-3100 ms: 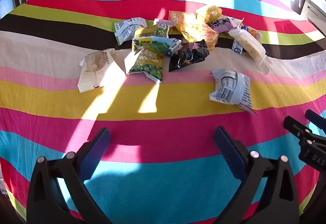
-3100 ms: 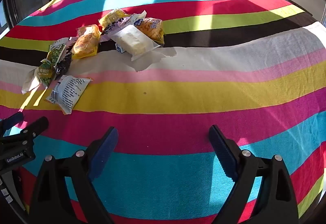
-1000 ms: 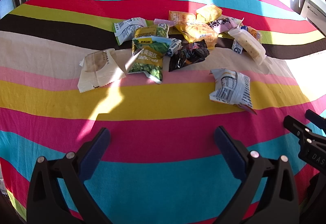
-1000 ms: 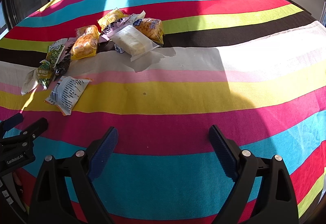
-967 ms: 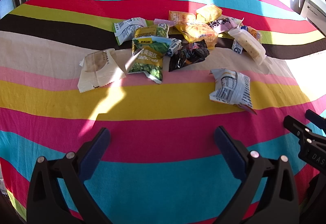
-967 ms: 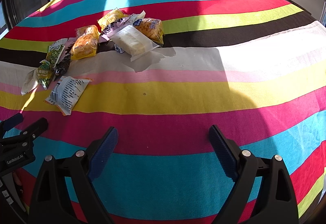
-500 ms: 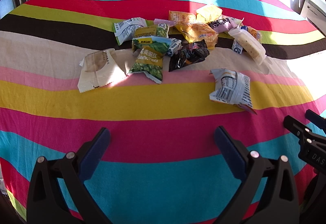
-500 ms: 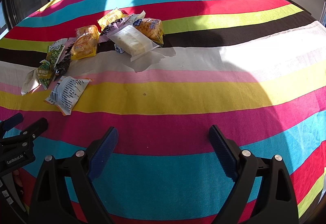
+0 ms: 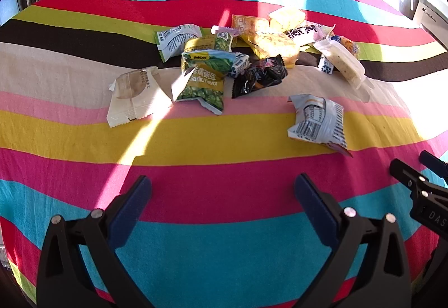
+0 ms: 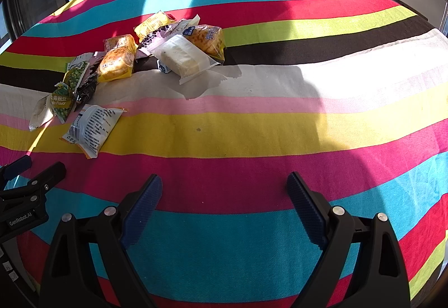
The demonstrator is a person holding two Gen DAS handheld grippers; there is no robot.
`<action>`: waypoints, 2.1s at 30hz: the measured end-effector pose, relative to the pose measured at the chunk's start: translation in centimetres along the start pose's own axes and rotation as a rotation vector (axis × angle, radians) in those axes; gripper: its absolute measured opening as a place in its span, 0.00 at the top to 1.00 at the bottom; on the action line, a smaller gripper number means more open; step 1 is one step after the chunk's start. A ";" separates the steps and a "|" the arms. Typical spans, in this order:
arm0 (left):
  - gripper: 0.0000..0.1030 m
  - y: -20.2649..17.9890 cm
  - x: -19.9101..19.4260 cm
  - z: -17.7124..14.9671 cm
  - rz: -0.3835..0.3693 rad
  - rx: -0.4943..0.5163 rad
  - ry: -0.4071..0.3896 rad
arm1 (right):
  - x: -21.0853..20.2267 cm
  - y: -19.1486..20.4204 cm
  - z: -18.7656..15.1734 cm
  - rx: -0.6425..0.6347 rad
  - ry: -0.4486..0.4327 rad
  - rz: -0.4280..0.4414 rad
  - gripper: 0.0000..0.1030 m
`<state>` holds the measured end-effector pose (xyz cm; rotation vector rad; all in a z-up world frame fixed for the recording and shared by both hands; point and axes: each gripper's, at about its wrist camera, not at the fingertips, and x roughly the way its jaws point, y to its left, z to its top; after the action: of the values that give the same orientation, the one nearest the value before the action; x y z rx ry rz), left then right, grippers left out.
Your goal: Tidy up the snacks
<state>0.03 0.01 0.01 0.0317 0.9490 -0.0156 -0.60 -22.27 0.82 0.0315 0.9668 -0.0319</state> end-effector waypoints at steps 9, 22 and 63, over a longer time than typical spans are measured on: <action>0.01 0.0 0.0 0.0 0.000 0.000 0.000 | 0.0 0.0 0.0 0.000 0.000 0.000 0.15; 0.01 0.0 0.0 0.0 0.000 0.000 0.000 | 0.1 0.0 -0.1 0.000 -0.001 0.000 0.15; 0.01 -0.8 2.5 3.2 -0.001 0.002 0.005 | 4.4 -0.6 4.8 -0.002 0.001 0.001 0.15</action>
<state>4.02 -0.90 -0.19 0.0336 0.9539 -0.0175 5.80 -23.07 -0.05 0.0302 0.9676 -0.0302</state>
